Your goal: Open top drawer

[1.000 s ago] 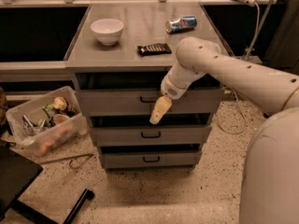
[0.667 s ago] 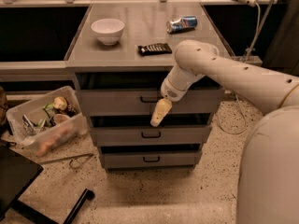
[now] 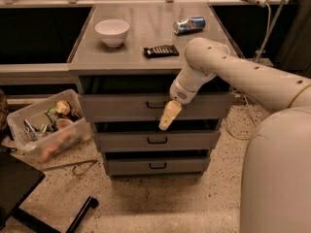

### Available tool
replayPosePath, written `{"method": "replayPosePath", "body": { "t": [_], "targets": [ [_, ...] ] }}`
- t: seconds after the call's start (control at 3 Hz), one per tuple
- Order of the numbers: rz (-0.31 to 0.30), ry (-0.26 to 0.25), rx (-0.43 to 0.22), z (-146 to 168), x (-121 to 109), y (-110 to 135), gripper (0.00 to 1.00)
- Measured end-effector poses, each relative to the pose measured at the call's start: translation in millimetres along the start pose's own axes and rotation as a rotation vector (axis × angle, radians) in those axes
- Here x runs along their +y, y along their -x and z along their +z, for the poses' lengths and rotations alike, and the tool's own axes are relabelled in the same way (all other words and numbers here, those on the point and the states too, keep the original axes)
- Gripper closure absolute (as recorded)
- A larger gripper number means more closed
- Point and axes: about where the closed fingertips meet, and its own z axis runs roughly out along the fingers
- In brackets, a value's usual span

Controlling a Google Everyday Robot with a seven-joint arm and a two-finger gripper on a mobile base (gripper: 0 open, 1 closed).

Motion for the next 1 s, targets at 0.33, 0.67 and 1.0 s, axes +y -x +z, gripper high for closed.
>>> {"method": "replayPosePath", "body": {
  "t": [0.33, 0.67, 1.0],
  "targets": [
    [0.000, 0.000, 0.000, 0.0, 0.0, 0.0, 0.00],
    [-0.002, -0.007, 0.003, 0.6, -0.1, 1.0, 0.00],
    [0.002, -0.004, 0.004, -0.4, 6.1, -0.5, 0.00]
  ]
}}
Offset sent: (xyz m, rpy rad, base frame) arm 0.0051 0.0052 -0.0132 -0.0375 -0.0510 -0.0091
